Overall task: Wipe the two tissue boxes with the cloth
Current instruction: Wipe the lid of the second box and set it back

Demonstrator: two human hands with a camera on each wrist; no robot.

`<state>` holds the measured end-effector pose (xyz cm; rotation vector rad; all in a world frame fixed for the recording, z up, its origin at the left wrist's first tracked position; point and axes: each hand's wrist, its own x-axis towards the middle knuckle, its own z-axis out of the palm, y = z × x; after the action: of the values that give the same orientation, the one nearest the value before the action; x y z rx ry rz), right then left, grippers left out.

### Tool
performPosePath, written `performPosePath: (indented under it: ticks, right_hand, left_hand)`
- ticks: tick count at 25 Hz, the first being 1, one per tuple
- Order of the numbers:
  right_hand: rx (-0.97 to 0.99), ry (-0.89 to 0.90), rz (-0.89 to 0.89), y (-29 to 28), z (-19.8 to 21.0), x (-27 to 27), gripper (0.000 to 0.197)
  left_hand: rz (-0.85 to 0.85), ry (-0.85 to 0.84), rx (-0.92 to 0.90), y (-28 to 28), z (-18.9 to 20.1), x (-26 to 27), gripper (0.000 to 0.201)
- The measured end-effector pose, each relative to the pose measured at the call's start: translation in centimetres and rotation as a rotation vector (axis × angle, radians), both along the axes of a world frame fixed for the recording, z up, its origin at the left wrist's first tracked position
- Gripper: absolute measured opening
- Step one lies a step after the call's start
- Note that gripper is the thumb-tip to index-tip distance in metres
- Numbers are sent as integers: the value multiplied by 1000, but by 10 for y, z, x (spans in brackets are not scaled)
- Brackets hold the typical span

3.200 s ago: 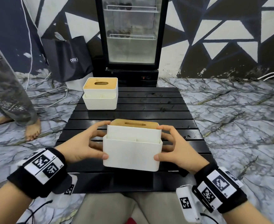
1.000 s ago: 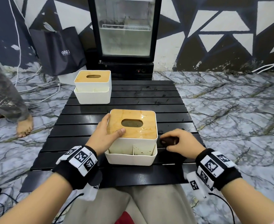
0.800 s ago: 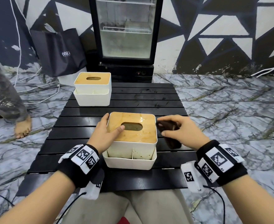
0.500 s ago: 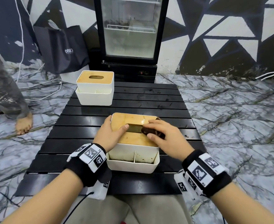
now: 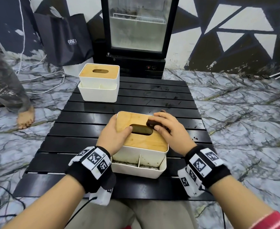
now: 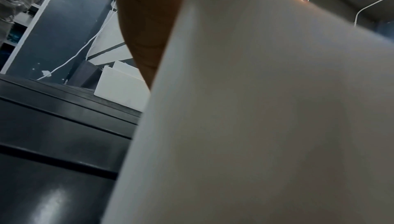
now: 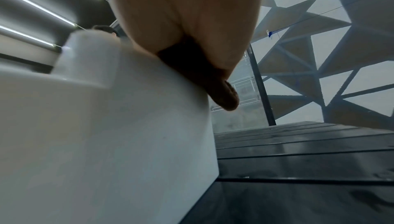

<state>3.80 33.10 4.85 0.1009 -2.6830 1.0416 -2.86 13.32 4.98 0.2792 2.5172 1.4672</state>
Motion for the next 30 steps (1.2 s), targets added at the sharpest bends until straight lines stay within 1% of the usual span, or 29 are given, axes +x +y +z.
performPosePath:
  ticks: [2, 4, 7, 9, 12, 17, 22, 23, 25, 27, 30]
  right_hand:
    - [-14, 6, -24, -1, -1, -1, 32]
    - [-32, 36, -28, -8, -5, 12, 33]
    - [-30, 79, 25, -25, -13, 46, 33]
    - [-35, 78, 56, -30, -15, 59, 35]
    - [-44, 61, 79, -22, -12, 48, 34]
    - [-43, 12, 29, 0, -6, 8, 32]
    - [-34, -6, -8, 2, 0, 1, 32]
    - [-36, -8, -10, 1, 0, 1, 32]
    - [-43, -13, -20, 0, 2, 2, 32]
    - [-41, -16, -52, -3, 4, 3, 31]
    - [-38, -7, -167, -13, 7, 5, 32]
  left_hand:
    - [6, 5, 0, 0, -1, 1, 54]
    - [12, 12, -9, 1, -2, 1, 54]
    - [23, 4, -3, 1, -2, 2, 52]
    - [16, -10, 5, 1, -2, 2, 50]
    - [-20, -7, 2, 1, -1, 2, 50]
    - [-47, -1, 17, -2, 0, -1, 53]
    - [-76, 7, 11, -2, 0, 0, 55]
    - [-91, 5, 4, -4, 1, -1, 59]
    - [-126, 33, -54, -8, 1, -1, 78]
    - [-172, 151, -127, -15, 0, 5, 93]
    - [-265, 321, -241, -20, -3, 17, 106]
